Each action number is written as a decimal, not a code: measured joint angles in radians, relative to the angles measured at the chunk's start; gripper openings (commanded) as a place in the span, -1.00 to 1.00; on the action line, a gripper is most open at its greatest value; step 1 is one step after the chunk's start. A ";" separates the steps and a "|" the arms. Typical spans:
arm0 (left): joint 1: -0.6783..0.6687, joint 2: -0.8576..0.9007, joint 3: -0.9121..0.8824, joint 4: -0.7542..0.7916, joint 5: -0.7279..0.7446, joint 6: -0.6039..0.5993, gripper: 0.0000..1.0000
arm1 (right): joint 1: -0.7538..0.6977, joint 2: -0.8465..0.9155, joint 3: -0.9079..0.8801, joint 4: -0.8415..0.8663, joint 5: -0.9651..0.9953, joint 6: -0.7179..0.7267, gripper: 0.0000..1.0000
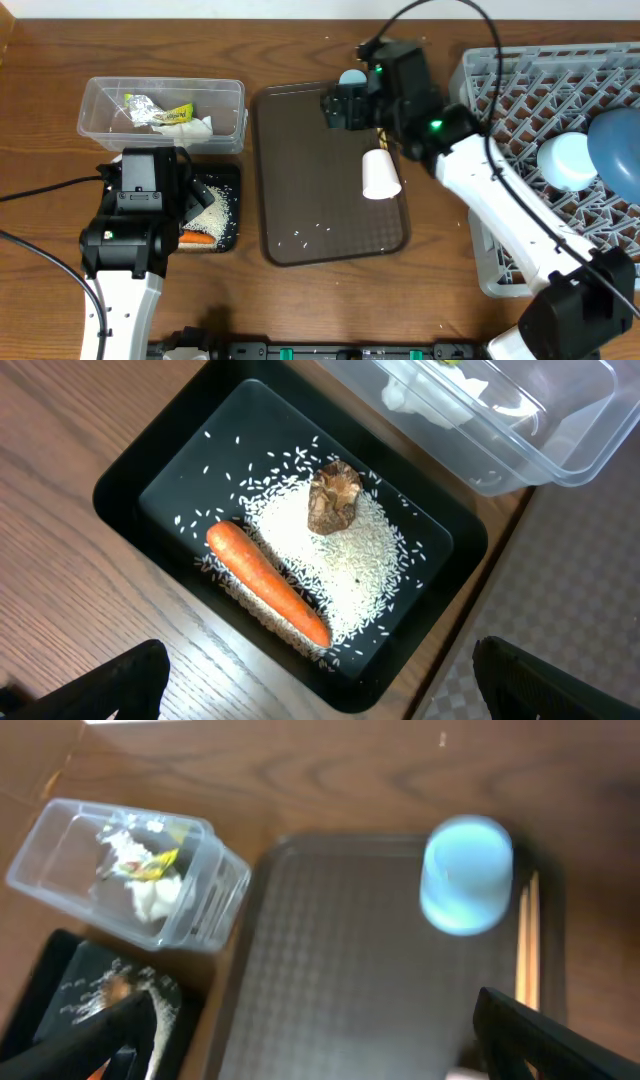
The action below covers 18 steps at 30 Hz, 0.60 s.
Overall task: Sort waste into correct bins and load items into the dishwasher rack
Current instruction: 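Move the right gripper over the light-blue cup on the brown tray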
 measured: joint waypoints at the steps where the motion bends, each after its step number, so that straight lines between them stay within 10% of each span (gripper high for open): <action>1: 0.000 0.000 0.000 0.000 0.000 0.000 0.96 | 0.005 0.003 0.000 0.015 0.026 -0.011 0.87; 18: 0.000 0.001 0.000 0.000 0.000 0.000 0.96 | -0.026 0.529 0.589 -0.225 0.287 -0.233 0.99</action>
